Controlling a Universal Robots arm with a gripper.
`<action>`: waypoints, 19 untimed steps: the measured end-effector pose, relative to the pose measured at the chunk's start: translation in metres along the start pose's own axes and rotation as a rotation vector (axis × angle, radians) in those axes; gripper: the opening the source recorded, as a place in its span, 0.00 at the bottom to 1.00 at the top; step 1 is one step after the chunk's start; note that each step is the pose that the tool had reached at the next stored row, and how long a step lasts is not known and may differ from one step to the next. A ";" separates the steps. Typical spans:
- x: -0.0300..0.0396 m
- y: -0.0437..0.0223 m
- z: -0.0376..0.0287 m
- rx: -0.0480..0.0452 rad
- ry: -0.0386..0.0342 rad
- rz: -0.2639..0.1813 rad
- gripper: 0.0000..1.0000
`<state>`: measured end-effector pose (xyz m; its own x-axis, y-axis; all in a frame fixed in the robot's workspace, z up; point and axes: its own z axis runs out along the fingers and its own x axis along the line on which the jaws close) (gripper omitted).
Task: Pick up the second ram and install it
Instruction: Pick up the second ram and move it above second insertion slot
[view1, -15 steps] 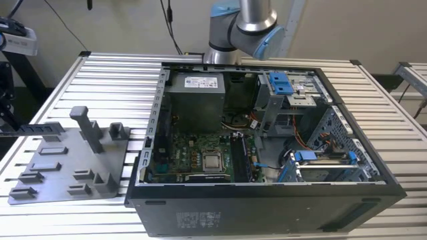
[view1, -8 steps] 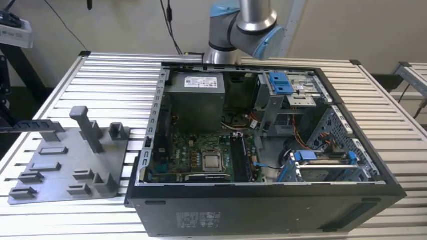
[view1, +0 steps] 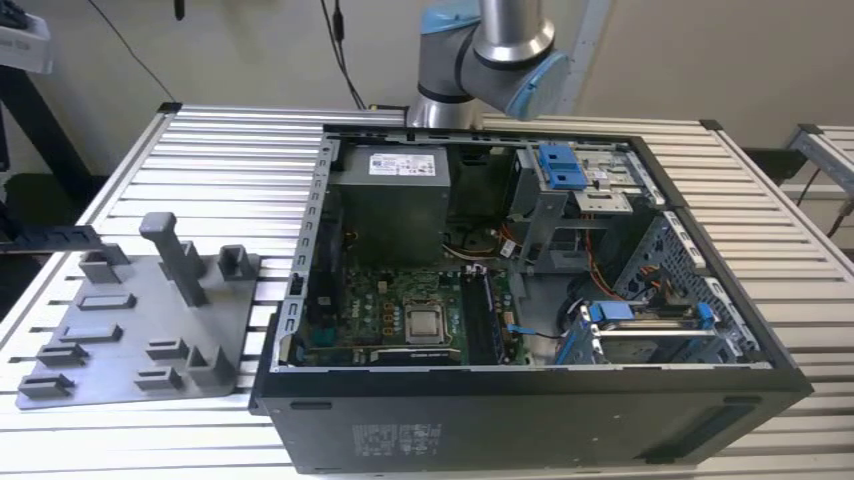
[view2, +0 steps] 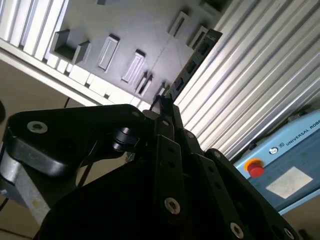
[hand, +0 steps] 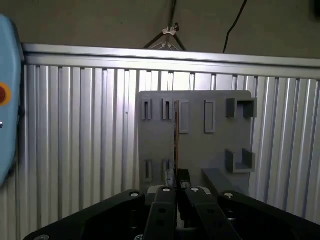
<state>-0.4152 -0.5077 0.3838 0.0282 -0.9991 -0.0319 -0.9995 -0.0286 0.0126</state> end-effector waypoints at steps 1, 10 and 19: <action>0.0000 0.0000 -0.0017 0.0000 0.0001 0.000 0.14; -0.0006 0.0003 -0.0187 0.0007 0.0014 0.000 0.14; -0.0011 0.0005 -0.0344 0.0009 0.0038 0.000 0.14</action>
<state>-0.4152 -0.5077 0.4183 0.0281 -0.9992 -0.0280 -0.9995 -0.0285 0.0117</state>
